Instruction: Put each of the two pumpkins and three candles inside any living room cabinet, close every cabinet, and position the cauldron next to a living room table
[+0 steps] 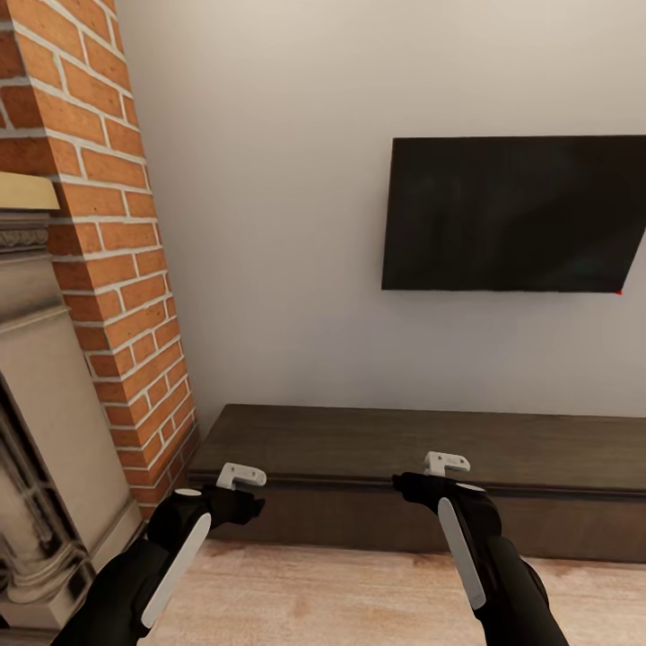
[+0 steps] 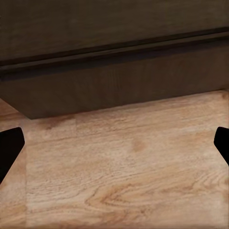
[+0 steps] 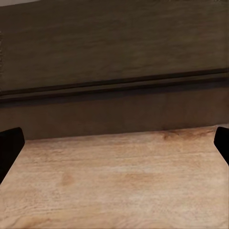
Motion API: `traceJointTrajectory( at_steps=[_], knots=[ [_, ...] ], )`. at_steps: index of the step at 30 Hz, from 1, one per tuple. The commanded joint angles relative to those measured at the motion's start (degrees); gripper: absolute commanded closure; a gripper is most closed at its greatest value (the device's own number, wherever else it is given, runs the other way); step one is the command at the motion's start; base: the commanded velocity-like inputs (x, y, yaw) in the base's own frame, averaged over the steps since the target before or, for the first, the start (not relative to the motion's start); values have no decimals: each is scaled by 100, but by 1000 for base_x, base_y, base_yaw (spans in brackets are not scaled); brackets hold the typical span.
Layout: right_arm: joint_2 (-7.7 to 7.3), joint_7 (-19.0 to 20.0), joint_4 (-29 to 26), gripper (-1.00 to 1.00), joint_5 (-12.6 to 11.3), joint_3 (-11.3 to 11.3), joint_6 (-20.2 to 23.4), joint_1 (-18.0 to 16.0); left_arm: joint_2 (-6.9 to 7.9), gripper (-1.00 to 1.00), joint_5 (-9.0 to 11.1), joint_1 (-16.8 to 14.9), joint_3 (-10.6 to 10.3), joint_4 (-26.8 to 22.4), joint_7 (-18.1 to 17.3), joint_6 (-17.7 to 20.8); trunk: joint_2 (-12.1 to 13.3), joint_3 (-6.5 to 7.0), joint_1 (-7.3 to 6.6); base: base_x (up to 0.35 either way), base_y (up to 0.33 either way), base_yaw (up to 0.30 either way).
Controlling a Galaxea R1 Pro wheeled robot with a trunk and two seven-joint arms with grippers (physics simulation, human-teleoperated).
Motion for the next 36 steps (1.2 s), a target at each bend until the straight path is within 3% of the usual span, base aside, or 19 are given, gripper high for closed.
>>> traceJointTrajectory(
  at_steps=[1, 30, 32, 36],
  knots=[
    [4, -51, -6, -100, -61, -1, 17, -4, 5, -100, 62, -7, -14, 8, 60, 9, 38, 5, -23, 0, 0, 0],
    [22, -58, -15, -100, -62, 9, 15, -4, -5, -100, 62, -242, -4, 638, 60, -175, 1201, 475, -660, 0, 0, 0],
    [36, -67, -18, -100, -63, 164, 21, -4, -12, -100, 61, -272, -7, 747, 60, -207, 1281, 511, -704, 0, 0, 0],
    [36, -68, -18, -100, -62, 235, 21, -4, -14, -100, 52, -283, -7, 777, 60, -283, 1442, 583, -792, 0, 0, 0]
  ],
)
